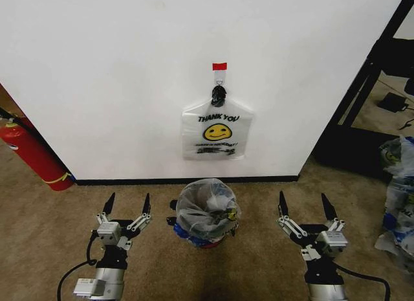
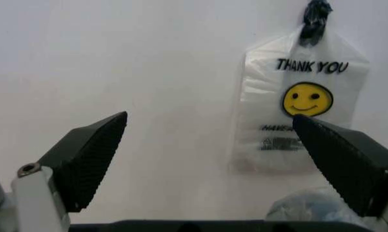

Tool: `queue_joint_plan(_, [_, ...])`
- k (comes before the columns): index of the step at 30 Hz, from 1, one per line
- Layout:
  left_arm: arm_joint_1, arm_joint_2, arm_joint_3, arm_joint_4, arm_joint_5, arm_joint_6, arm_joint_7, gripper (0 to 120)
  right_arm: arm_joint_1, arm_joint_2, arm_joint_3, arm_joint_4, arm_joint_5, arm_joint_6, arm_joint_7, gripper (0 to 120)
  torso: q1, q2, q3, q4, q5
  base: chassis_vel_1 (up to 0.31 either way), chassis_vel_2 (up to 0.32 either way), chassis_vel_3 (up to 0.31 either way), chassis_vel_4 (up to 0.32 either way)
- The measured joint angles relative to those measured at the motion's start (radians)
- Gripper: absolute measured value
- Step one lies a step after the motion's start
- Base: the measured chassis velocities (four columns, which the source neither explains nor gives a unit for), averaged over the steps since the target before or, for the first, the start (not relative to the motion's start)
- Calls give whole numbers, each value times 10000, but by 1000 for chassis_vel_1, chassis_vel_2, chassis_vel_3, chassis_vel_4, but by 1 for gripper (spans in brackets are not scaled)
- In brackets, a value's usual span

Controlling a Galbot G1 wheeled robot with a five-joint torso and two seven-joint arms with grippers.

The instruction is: Pick up the garbage bag from the wall and place it over the trash bin.

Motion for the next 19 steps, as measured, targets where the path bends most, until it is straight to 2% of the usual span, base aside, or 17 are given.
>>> queue_joint_plan(19, [-80, 73, 250, 100, 212, 162, -162, 100, 30, 137, -317, -265, -615, 92, 103, 100, 1, -2, 0, 0, 1, 0, 0, 0, 0])
